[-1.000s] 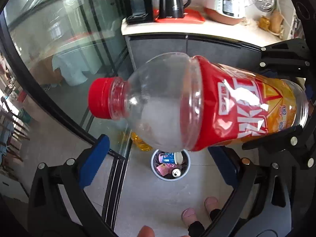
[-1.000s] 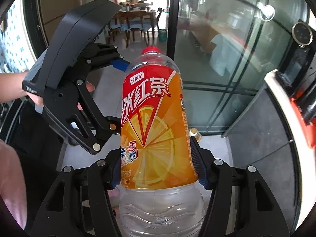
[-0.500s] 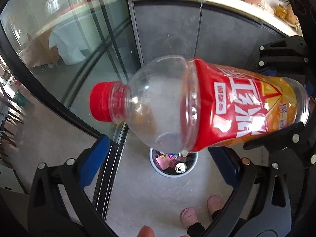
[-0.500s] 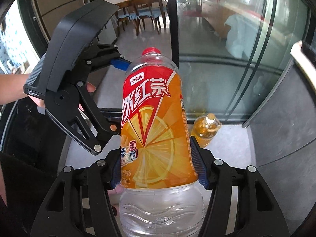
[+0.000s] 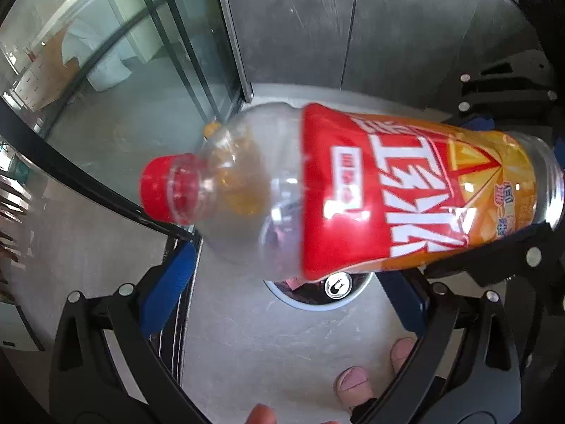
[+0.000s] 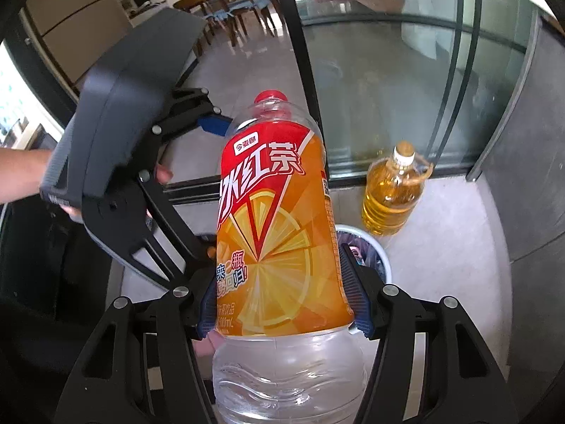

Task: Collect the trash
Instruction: 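Open the right gripper to drop the bottle into the bin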

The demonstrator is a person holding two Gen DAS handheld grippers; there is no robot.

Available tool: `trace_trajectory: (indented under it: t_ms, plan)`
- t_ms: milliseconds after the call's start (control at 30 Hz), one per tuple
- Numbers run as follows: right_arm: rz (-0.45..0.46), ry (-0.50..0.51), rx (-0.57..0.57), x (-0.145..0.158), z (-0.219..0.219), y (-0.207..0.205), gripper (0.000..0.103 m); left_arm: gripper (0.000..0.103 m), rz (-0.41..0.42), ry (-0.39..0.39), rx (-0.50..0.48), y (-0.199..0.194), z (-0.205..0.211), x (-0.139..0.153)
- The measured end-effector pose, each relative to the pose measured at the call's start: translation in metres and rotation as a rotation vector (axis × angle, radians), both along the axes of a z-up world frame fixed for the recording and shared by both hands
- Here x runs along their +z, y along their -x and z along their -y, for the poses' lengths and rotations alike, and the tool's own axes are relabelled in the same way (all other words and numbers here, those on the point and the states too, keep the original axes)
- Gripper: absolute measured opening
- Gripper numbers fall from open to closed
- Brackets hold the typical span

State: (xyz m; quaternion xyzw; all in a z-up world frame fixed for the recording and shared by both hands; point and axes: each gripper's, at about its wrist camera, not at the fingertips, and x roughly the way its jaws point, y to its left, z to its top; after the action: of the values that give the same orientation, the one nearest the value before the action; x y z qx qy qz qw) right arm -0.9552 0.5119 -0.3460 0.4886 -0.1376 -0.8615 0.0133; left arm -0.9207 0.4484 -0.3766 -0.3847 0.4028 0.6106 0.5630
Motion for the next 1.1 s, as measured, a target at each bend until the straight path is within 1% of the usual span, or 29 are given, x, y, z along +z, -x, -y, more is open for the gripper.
trace_trajectory:
  t_ms: [67,167,267,367,433,500,567,633,700,767,833,967,1033,1100]
  plan:
    - [0.008,-0.01,-0.004,-0.019,0.0,0.003,0.06,0.097,0.011,0.011,-0.001,0.001,-0.003,-0.021]
    - [0.017,0.016,-0.018,-0.046,-0.001,0.0,0.06,0.097,0.029,0.022,0.002,0.005,-0.007,-0.047]
    - [0.023,0.02,-0.023,-0.067,-0.007,-0.001,0.06,0.097,0.014,0.036,-0.006,0.007,-0.01,-0.067]
    - [0.037,0.031,-0.039,-0.087,-0.013,-0.001,0.06,0.097,0.029,0.048,0.004,0.013,-0.011,-0.082]
    - [0.04,0.032,-0.046,-0.098,-0.016,0.0,0.06,0.097,0.026,0.059,0.001,0.014,-0.012,-0.09]
    - [0.044,0.026,-0.045,-0.108,-0.017,0.002,0.06,0.097,0.005,0.066,-0.005,0.015,-0.017,-0.1]
    - [0.051,0.036,-0.049,-0.119,-0.016,0.005,0.06,0.097,0.006,0.075,-0.003,0.016,-0.018,-0.108]
    - [0.051,0.033,-0.051,-0.125,-0.016,0.007,0.06,0.097,0.017,0.091,0.006,0.014,-0.014,-0.112]
    - [0.048,0.046,-0.059,-0.132,-0.017,0.01,0.06,0.097,0.01,0.105,0.006,0.013,-0.015,-0.119]
    - [0.061,0.026,-0.057,-0.137,-0.014,0.012,0.061,0.097,0.013,0.111,0.01,0.014,-0.014,-0.125]
    - [0.071,0.027,-0.07,-0.145,-0.016,0.014,0.063,0.097,0.011,0.121,0.013,0.014,-0.014,-0.13]
    - [0.078,0.038,-0.097,-0.154,-0.019,0.016,0.068,0.097,0.023,0.137,0.012,0.013,-0.016,-0.14]
    - [0.077,0.043,-0.112,-0.155,-0.021,0.015,0.078,0.097,0.015,0.131,0.015,0.013,-0.015,-0.141]
    - [0.074,0.042,-0.118,-0.154,-0.022,0.014,0.078,0.097,0.024,0.134,0.016,0.013,-0.015,-0.142]
